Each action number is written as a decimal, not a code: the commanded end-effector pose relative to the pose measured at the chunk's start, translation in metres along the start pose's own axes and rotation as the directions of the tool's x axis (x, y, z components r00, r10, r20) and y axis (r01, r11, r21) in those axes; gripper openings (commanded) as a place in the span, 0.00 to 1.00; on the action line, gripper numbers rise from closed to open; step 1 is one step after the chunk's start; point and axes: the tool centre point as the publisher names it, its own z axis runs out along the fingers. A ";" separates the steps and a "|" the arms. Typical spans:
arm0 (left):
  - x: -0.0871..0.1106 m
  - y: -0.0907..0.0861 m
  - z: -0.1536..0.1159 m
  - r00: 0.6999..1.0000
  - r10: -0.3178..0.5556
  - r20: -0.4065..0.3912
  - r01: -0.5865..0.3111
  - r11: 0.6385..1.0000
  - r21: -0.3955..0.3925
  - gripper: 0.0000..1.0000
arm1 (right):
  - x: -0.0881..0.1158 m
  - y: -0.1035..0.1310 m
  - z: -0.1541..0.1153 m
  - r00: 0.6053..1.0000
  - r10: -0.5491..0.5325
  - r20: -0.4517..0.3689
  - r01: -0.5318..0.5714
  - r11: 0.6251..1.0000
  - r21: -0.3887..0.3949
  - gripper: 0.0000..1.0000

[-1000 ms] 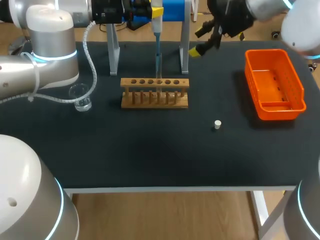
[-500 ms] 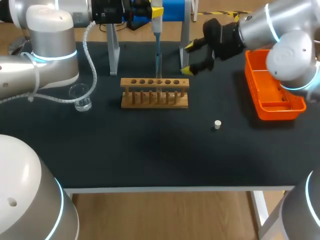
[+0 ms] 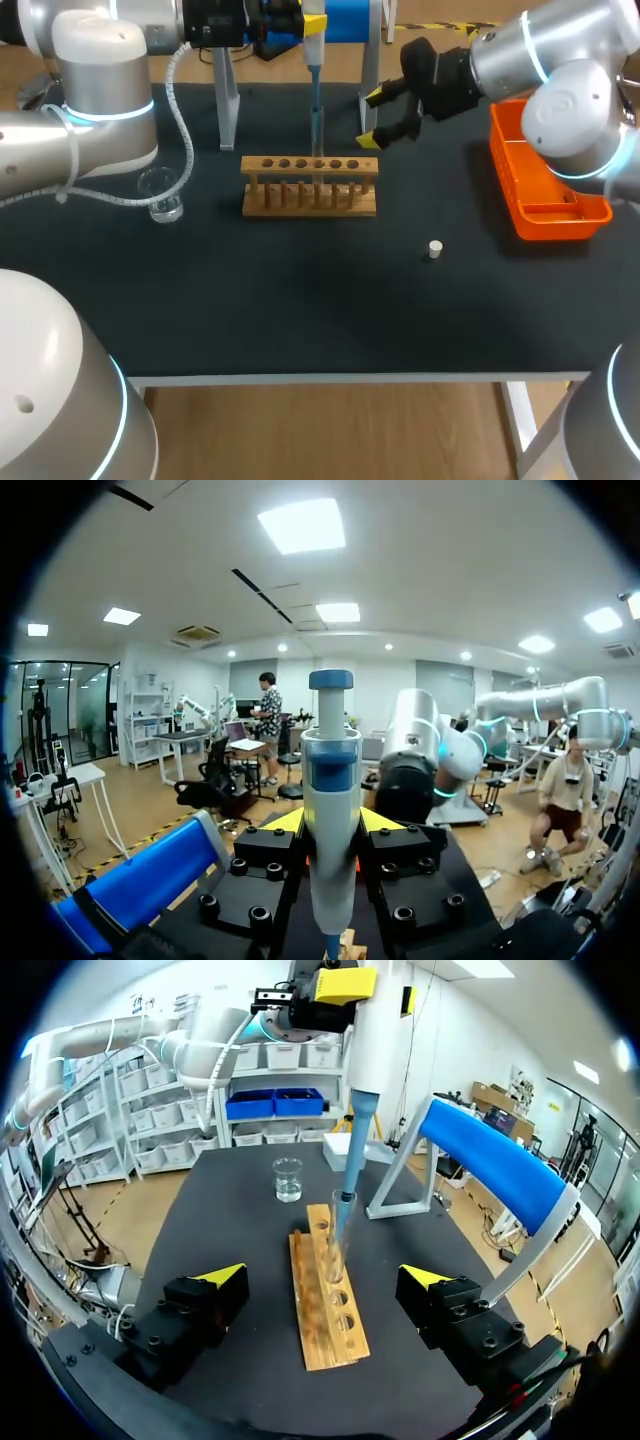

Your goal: Invert the test tube, pick up the pipette, mount the tip to pipette, aspirate from beaker and dispense into the tube, eject the tip, return the pipette, and cap with the stopper.

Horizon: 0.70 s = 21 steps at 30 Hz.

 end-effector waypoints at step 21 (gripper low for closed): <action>0.000 -0.001 -0.001 1.000 -0.001 -0.003 0.001 1.000 -0.003 0.00 | -0.028 0.008 0.049 0.956 -0.224 -0.190 0.197 0.969 -0.151 1.00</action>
